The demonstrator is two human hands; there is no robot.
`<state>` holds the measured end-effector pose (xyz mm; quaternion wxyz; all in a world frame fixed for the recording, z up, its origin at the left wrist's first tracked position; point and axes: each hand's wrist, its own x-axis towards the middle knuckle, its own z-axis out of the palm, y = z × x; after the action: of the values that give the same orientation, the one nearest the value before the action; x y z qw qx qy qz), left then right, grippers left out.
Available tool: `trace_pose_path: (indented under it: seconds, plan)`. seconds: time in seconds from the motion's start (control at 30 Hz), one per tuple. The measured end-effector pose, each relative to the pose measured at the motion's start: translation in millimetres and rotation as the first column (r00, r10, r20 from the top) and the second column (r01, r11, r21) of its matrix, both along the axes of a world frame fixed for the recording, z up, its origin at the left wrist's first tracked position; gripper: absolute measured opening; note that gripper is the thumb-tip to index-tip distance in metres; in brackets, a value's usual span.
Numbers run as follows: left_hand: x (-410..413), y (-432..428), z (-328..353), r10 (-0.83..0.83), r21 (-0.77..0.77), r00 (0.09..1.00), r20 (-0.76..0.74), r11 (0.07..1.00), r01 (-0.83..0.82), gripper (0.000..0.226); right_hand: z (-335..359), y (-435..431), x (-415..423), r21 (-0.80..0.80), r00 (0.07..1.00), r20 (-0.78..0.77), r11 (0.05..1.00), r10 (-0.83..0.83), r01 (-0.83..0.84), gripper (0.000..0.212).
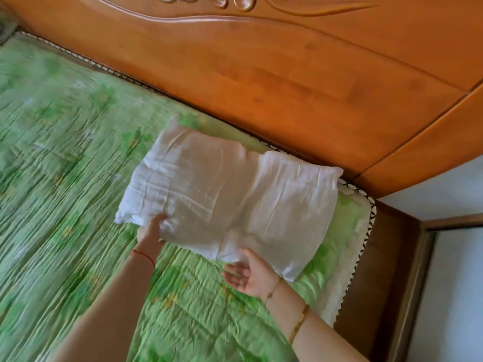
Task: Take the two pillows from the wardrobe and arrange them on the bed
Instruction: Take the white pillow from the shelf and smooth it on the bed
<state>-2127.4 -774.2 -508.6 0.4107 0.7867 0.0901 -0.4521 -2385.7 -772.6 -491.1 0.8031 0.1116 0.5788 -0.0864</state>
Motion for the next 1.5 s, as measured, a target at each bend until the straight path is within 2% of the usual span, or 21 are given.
trace_pose_path:
  seconds: [0.07,0.13,0.17,0.23,0.33,0.4,0.5,0.57,0.63,0.7,0.8,0.9,0.97,1.07,1.13,1.2,1.23,1.3,1.37,1.43,1.5]
  plan:
    - [-7,10,-5,-0.123,0.188,0.963,0.242,0.979,0.078,0.056,-5,3,0,-0.041,0.991,-0.064,0.992,0.119,-0.122,0.032]
    - [-17,8,0,-0.296,0.355,0.838,0.457,0.925,0.133,0.062,-9,-5,3,-0.148,0.969,-0.210,0.975,0.132,-0.165,0.027]
    - [-21,3,5,-0.362,0.357,0.757,0.544,0.916,0.182,0.060,-9,-14,4,-0.221,0.953,-0.286,0.962,0.094,-0.162,0.028]
    - [-28,-11,10,-0.438,0.251,0.606,0.664,0.894,0.370,0.049,-6,-37,3,-0.377,0.918,-0.397,0.910,0.010,-0.173,0.028]
    - [-30,-45,10,-0.505,0.189,0.419,0.755,0.779,0.598,0.041,-1,-79,-10,-0.587,0.819,-0.572,0.719,-0.043,-0.372,0.015]
    - [-30,-78,9,-0.530,0.191,0.339,0.777,0.711,0.676,0.041,3,-109,-22,-0.618,0.732,-0.680,0.568,-0.041,-0.542,0.019]
    - [-29,-125,2,-0.594,0.277,0.213,0.776,0.623,0.731,0.043,-1,-152,-31,-0.652,0.692,-0.720,0.386,-0.047,-0.652,0.017]
    - [-27,-153,-6,-0.624,0.348,0.119,0.772,0.572,0.743,0.045,-10,-178,-32,-0.660,0.677,-0.734,0.296,-0.060,-0.690,0.020]
    - [-23,-177,-13,-0.647,0.395,0.050,0.761,0.523,0.756,0.048,-20,-198,-32,-0.625,0.621,-0.779,0.194,-0.086,-0.756,0.022]
    - [-18,-196,-22,-0.680,0.451,-0.026,0.733,0.456,0.767,0.053,-36,-215,-31,-0.483,0.474,-0.874,0.071,-0.108,-0.873,0.027]
    - [-10,-210,-38,-0.733,0.573,-0.169,0.659,0.343,0.744,0.055,-57,-230,-33,-0.175,0.187,-0.971,-0.086,-0.149,-0.981,0.042]
    - [-11,-217,-52,-0.768,0.641,-0.188,0.612,0.344,0.686,0.052,-75,-240,-37,0.018,-0.002,-0.993,-0.141,-0.116,-0.990,0.054]
    - [-13,-220,-56,-0.765,0.670,-0.184,0.618,0.389,0.632,0.041,-81,-241,-41,0.076,-0.064,-0.993,-0.124,-0.096,-0.989,0.053]
    - [-16,-228,-55,-0.687,0.633,-0.178,0.705,0.495,0.595,0.022,-80,-241,-48,0.070,-0.051,-0.984,-0.107,-0.172,-0.992,0.036]
    - [-22,-236,-48,-0.603,0.535,-0.101,0.791,0.602,0.593,0.023,-72,-242,-50,0.040,-0.013,-0.962,-0.097,-0.272,-0.994,0.032]
    - [-29,-251,-38,-0.500,0.419,-0.009,0.866,0.716,0.558,0.026,-61,-246,-51,-0.013,0.030,-0.917,-0.047,-0.397,-0.999,0.033]
    - [-33,-259,-32,-0.452,0.375,0.009,0.892,0.750,0.545,0.027,-56,-250,-52,-0.037,0.039,-0.895,-0.013,-0.444,-0.999,0.034]
    - [-39,-273,-25,-0.424,0.361,-0.023,0.905,0.741,0.567,0.028,-51,-256,-55,-0.046,0.016,-0.895,0.055,-0.446,-0.997,0.036]
    - [-49,-278,-26,-0.504,0.427,-0.071,0.861,0.640,0.639,0.033,-52,-259,-63,0.010,-0.035,-0.941,0.077,-0.336,-0.997,0.041]
    - [-61,-268,-33,-0.600,0.461,-0.051,0.798,0.554,0.694,0.047,-55,-253,-74,0.056,-0.059,-0.967,0.021,-0.247,-0.998,0.050]
    - [-72,-248,-39,-0.603,0.451,-0.052,0.796,0.535,0.715,0.052,-57,-237,-86,0.041,-0.028,-0.956,-0.039,-0.291,-0.998,0.053]
